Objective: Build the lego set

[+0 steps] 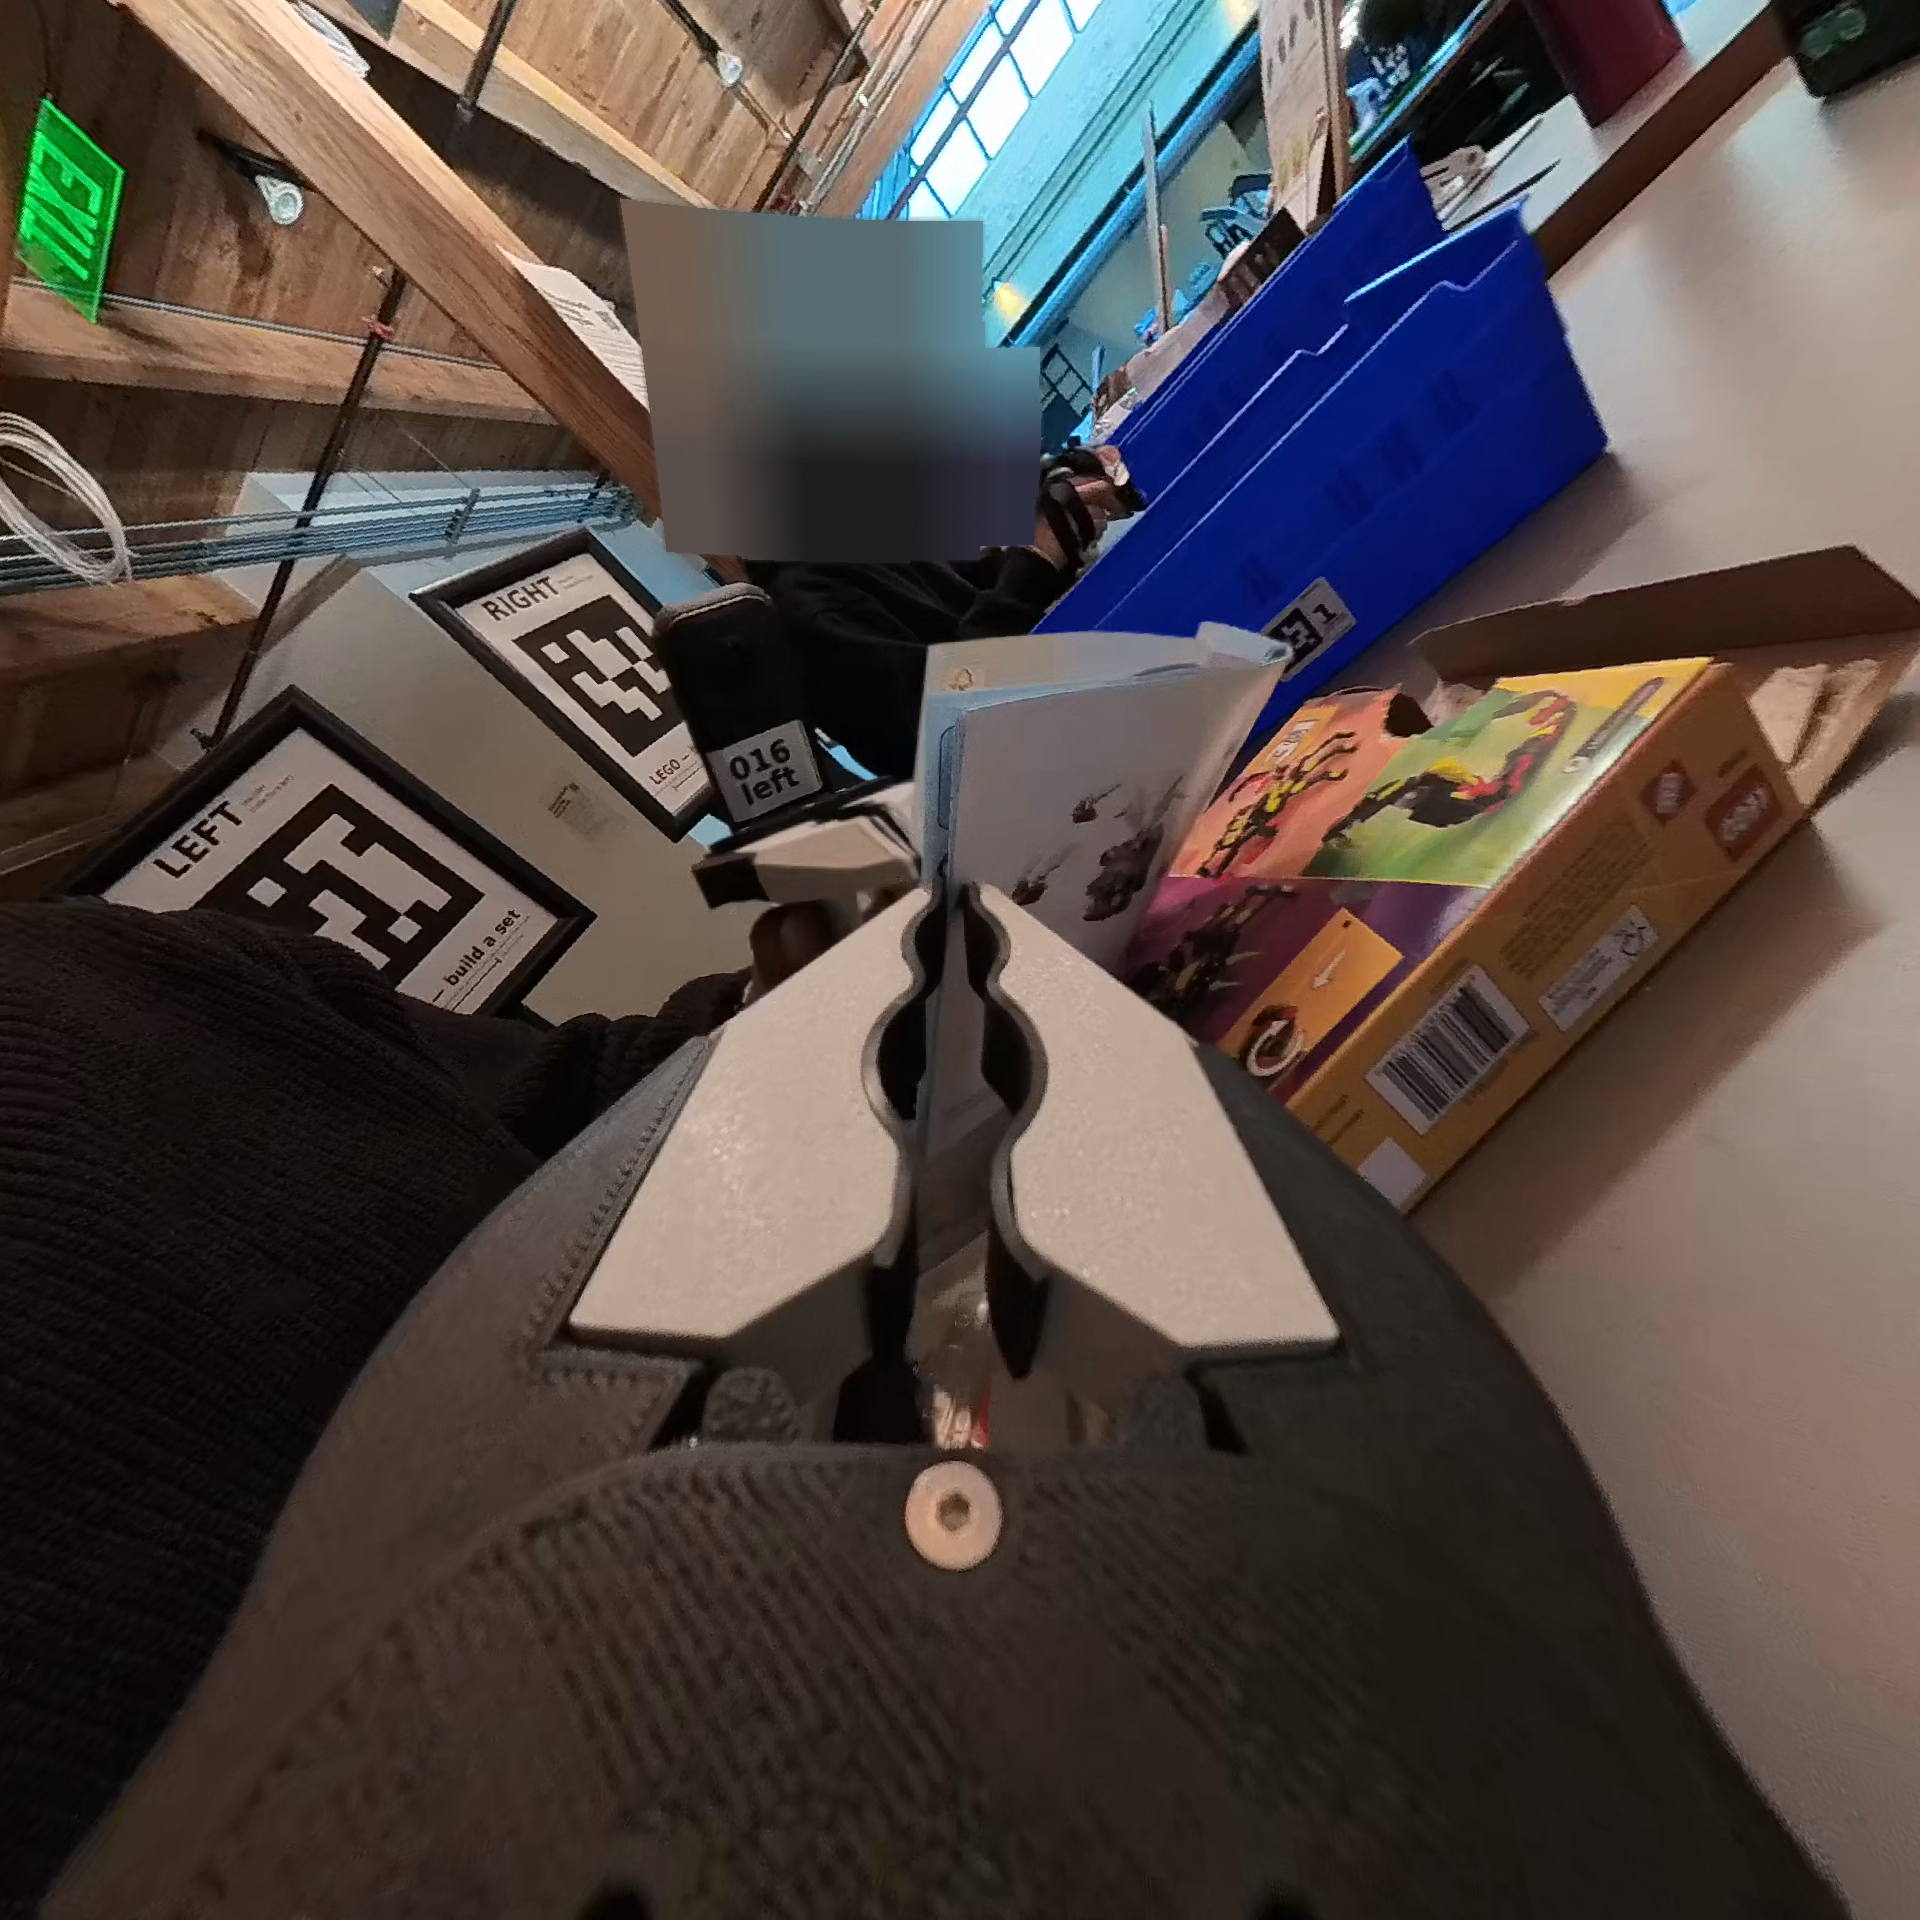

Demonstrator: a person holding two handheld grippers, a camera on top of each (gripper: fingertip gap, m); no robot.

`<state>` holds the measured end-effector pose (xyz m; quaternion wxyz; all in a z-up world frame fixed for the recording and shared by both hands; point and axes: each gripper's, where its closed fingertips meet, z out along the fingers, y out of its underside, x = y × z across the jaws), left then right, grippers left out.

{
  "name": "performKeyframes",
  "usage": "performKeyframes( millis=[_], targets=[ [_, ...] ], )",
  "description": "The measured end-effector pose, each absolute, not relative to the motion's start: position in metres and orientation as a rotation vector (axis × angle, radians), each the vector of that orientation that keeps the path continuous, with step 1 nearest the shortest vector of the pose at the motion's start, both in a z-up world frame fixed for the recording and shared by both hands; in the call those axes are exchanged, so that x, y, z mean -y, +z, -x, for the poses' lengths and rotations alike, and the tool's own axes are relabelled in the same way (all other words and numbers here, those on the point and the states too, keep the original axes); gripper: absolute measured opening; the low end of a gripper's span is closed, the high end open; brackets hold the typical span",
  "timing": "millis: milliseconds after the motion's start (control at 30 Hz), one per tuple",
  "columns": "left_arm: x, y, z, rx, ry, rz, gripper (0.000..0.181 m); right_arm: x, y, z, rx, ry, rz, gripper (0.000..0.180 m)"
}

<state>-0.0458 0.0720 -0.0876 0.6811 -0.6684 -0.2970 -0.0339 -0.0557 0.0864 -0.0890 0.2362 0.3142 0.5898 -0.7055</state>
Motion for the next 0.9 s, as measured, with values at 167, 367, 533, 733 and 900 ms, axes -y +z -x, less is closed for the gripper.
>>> performKeyframes(
  millis=[167,367,533,733,900],
  targets=[
    [-0.05,-0.076,0.061,0.708,-0.065,1.402,0.0,-0.1,-0.104,0.073,-1.63,-1.903,-1.007,0.001],
    [-0.01,-0.063,0.084,0.78,-0.156,1.227,0.0,-0.127,-0.12,0.096,-1.48,-1.844,-1.213,0.0],
    [0.007,-0.062,0.093,0.808,-0.246,1.166,0.0,-0.135,-0.124,0.101,-1.491,-1.832,-1.247,0.0],
    [0.014,-0.073,0.095,0.803,-0.148,1.3,0.0,-0.138,-0.124,0.102,-1.523,-1.835,-1.238,0.0],
    [0.029,-0.079,0.101,0.818,-0.073,1.367,0.0,-0.149,-0.104,0.101,-1.385,-1.887,-1.147,0.001]
  ],
)
